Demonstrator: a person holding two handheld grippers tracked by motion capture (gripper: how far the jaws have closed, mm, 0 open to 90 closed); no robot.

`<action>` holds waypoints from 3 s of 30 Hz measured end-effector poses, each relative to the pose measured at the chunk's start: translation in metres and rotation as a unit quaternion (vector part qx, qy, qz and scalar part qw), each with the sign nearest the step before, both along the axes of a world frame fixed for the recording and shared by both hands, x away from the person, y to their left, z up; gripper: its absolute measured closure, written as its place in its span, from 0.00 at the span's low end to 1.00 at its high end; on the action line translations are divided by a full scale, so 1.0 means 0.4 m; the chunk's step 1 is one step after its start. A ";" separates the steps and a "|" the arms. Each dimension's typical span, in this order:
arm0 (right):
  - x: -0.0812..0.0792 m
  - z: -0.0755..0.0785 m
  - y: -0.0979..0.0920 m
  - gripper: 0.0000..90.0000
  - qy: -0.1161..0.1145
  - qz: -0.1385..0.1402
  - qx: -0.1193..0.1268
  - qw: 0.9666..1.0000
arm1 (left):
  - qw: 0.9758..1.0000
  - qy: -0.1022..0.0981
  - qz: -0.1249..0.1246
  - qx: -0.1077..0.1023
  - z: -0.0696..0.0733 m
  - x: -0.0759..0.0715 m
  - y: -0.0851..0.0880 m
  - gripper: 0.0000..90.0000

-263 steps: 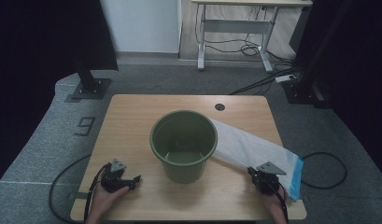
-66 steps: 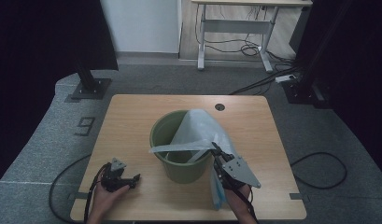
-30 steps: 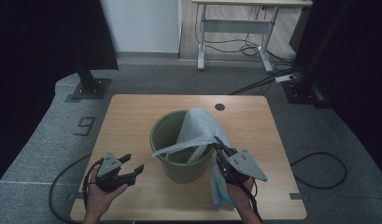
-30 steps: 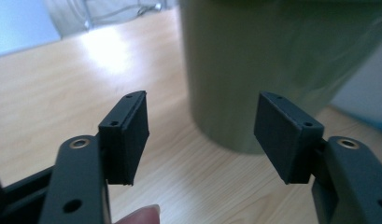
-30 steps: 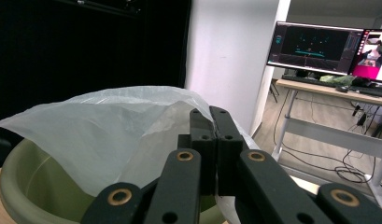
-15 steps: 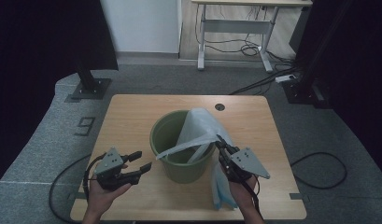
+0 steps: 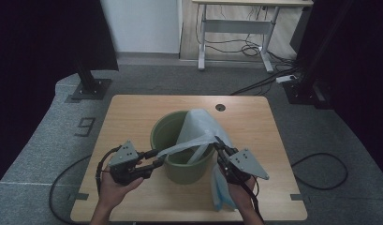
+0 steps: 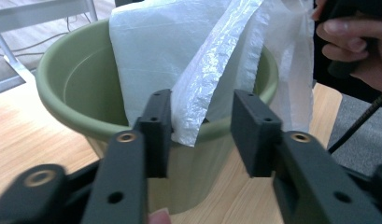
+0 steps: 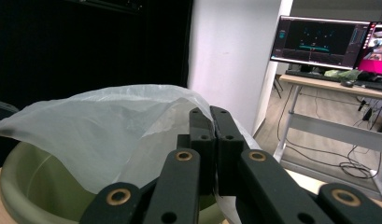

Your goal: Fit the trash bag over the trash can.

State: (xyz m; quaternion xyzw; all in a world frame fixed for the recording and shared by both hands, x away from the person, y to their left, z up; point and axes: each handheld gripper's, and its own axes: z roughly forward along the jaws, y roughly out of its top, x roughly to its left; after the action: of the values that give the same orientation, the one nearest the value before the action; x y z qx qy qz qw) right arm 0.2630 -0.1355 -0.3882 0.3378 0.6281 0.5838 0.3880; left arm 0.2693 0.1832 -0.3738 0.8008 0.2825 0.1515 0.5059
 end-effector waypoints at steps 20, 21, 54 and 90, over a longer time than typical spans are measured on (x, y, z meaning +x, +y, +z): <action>-0.013 -0.036 0.027 0.84 0.026 0.043 -0.007 0.999 | 0.999 0.024 0.021 -0.005 -0.021 0.046 -0.002 0.99; -0.016 -0.037 0.026 0.81 0.027 0.049 -0.005 0.998 | 0.999 0.024 0.024 -0.003 -0.021 0.049 -0.003 0.99; -0.130 -0.136 -0.090 0.27 0.072 -0.057 0.050 0.995 | 0.998 0.056 0.037 0.014 -0.015 0.115 -0.010 0.98; -0.077 -0.207 -0.001 0.21 0.137 -0.079 0.007 0.987 | 0.998 0.053 0.039 0.017 -0.012 0.112 -0.003 0.98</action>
State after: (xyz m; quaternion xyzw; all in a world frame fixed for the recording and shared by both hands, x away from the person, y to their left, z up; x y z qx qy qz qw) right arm 0.2323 -0.1358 -0.4710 0.4661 0.6425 0.5039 0.3407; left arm 0.3140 0.1820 -0.3786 0.8045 0.3370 0.1330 0.4706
